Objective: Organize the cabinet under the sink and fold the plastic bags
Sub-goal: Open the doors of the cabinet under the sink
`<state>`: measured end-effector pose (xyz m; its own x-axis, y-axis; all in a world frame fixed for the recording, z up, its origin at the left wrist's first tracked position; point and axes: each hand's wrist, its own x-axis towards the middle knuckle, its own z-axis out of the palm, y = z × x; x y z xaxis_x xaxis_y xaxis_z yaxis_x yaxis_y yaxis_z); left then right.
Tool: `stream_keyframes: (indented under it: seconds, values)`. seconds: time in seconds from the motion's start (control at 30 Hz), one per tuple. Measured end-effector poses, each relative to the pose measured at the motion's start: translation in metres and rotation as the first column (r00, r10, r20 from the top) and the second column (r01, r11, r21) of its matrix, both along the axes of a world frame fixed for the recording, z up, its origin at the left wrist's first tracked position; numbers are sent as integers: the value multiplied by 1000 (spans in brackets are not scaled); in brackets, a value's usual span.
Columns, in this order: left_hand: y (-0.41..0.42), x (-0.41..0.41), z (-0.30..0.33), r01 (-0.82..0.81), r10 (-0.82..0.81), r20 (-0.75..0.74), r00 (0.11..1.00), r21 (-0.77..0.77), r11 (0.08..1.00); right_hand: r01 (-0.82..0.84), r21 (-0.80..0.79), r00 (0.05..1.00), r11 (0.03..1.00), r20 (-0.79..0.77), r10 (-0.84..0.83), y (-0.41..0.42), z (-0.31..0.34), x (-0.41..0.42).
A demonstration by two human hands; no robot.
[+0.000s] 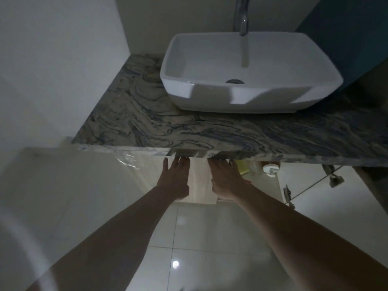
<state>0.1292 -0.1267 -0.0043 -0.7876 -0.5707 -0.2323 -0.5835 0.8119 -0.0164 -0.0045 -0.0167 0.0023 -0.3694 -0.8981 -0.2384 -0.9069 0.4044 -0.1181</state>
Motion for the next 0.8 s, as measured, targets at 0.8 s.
stream_keyframes:
  seconds: [0.8]
  values:
    - [44, 229, -21, -348, 928, 107, 356, 937, 25, -382, -119, 800, 916, 455, 392, -27, -14, 188]
